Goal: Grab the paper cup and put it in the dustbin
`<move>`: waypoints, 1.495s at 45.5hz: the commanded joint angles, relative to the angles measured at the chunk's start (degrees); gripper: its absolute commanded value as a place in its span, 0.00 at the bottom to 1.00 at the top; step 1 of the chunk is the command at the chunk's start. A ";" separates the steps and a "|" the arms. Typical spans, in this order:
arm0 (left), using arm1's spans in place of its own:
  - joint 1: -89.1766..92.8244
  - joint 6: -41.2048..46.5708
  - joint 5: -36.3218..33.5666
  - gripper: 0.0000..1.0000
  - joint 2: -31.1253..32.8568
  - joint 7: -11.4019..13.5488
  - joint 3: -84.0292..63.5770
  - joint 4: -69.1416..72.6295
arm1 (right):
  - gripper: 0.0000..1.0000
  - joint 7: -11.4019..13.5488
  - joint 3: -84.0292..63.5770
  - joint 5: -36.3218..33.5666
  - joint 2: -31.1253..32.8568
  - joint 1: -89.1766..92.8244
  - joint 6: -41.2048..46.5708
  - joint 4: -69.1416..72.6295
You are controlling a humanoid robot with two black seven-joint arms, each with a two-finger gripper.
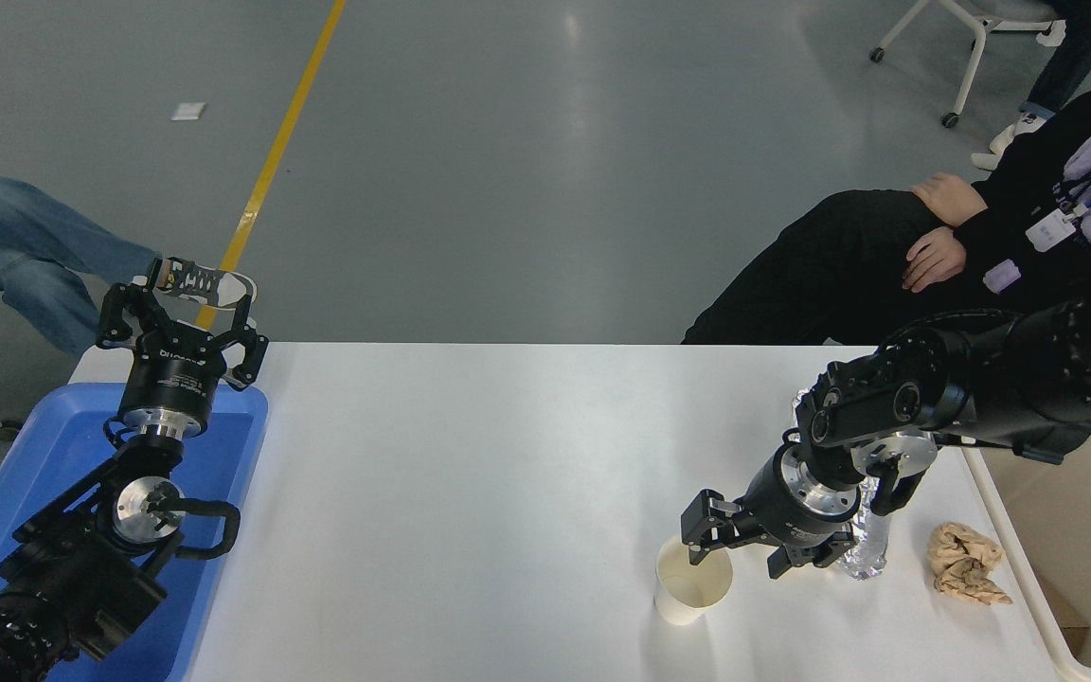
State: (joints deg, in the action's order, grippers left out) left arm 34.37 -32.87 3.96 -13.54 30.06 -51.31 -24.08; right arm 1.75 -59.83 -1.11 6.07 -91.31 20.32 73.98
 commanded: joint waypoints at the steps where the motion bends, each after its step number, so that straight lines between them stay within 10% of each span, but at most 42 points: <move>1: 0.00 0.09 0.00 0.99 0.00 0.00 -0.02 0.00 | 0.82 0.01 0.51 -0.21 -1.23 2.02 -3.44 -0.15; 21: 0.00 0.00 0.00 0.99 0.00 0.00 -0.02 0.00 | 0.00 0.01 0.33 -0.82 -1.23 1.84 -2.47 0.37; 44: 0.00 0.00 0.00 0.99 0.00 0.00 -0.02 0.00 | 0.00 0.01 -0.11 -1.09 -0.18 -0.09 -0.11 1.07; 68: 0.00 0.00 0.00 0.99 0.00 0.00 0.07 0.00 | 0.00 -0.34 -5.73 -4.16 10.81 -29.79 24.68 10.92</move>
State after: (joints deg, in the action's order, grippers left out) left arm 34.37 -32.87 3.97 -13.54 30.06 -51.27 -24.09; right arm 1.55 -62.27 -3.26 13.34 -107.96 37.25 81.28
